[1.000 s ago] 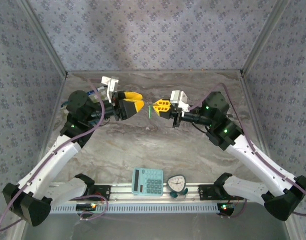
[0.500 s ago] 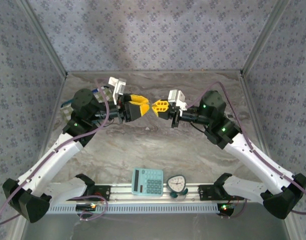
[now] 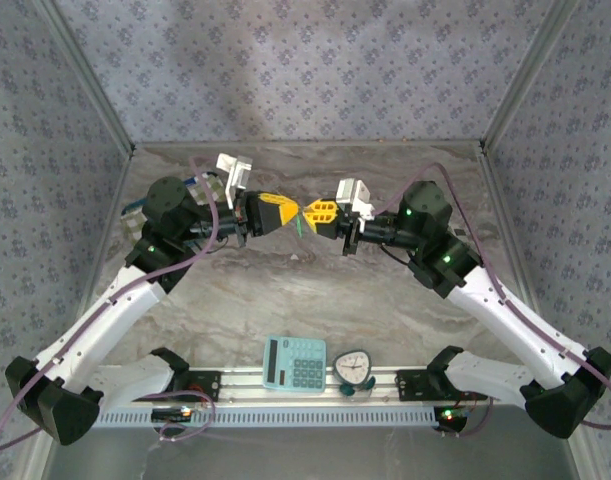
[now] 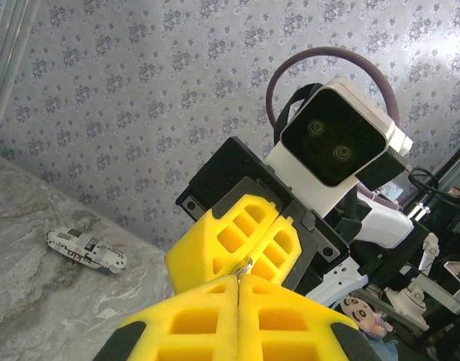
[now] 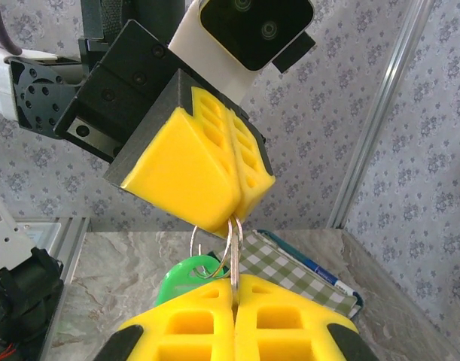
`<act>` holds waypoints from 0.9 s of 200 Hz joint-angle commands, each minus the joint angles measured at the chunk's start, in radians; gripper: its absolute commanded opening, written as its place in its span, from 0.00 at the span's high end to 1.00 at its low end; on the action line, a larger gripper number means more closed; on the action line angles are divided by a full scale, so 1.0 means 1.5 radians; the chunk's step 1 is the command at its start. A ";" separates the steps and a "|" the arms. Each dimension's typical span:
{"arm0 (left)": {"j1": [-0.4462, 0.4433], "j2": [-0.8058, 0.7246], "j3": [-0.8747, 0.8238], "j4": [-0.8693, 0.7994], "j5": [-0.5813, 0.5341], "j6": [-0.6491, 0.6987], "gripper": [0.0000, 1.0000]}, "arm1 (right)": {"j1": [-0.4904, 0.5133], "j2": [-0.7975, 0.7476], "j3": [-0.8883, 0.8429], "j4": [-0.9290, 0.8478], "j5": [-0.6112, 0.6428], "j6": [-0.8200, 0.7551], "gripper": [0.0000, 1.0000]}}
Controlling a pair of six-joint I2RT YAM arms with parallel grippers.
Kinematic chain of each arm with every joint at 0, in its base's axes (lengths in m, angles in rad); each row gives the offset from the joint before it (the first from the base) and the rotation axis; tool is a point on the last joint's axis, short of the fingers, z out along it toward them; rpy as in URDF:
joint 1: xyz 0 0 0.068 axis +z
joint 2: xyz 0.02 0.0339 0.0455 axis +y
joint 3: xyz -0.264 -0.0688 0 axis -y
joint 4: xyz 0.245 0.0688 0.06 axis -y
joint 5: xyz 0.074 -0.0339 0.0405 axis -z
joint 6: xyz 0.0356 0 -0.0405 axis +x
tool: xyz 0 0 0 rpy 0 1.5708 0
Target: Remove the keys from the keyring
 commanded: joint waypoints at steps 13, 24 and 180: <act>0.019 -0.029 -0.012 0.082 -0.030 -0.046 1.00 | -0.003 -0.021 0.000 0.020 0.003 0.008 1.00; 0.027 -0.034 -0.019 0.094 -0.036 -0.060 1.00 | -0.002 -0.025 -0.007 0.024 0.003 0.010 1.00; 0.037 -0.051 -0.033 0.064 -0.058 -0.040 0.52 | 0.002 -0.026 0.001 0.005 0.013 0.002 1.00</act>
